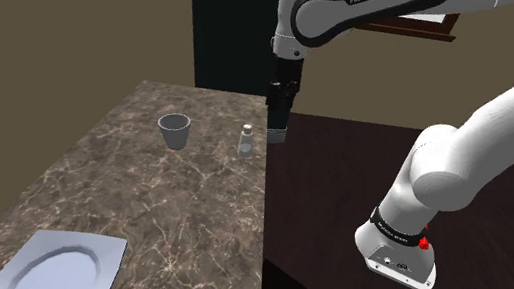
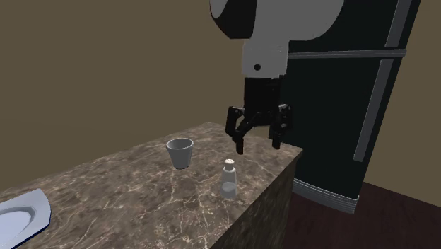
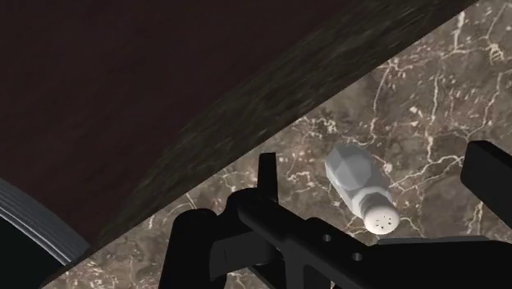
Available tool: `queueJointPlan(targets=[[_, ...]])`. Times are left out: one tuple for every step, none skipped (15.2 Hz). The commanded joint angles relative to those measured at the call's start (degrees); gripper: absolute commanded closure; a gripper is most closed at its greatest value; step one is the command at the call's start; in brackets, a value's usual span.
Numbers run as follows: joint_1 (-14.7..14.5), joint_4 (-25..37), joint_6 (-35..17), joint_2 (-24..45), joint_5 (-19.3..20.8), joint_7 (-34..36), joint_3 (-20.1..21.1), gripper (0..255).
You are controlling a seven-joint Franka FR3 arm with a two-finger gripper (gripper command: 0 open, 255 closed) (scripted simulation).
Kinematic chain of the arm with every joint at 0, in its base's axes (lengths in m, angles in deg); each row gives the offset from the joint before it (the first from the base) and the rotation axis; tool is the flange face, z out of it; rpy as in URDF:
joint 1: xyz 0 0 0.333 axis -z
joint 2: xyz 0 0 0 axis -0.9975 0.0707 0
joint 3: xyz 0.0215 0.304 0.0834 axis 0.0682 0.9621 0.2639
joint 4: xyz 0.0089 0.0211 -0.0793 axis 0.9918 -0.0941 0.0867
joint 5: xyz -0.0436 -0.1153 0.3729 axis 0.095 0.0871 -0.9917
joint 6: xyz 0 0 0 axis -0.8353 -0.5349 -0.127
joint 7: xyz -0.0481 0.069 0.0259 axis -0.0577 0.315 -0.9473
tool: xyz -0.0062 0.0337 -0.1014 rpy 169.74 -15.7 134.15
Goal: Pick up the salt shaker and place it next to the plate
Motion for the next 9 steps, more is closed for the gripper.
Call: queueJointPlan(targets=[[-0.73,1.32,-3.89,4.07,-1.14,-0.71,-0.01,0],[-1.06,1.98,-5.64,5.98,-1.72,-1.15,-0.02,0],[-1.39,2.72,-7.31,7.91,-2.32,-1.61,-0.03,0],[-1.71,3.54,-8.93,9.85,-2.95,-2.09,-0.02,0],[-2.03,4.43,-10.47,11.80,-3.60,-2.60,0.01,0],[-2.33,5.39,-11.94,13.75,-4.28,-3.14,0.06,0],[-2.48,5.99,-12.77,14.90,-4.68,-3.46,0.11,0],[-2.51,5.58,-13.57,15.29,-4.76,-3.50,0.14,0],[-2.54,5.18,-14.37,15.69,-4.83,-3.55,0.17,0]])
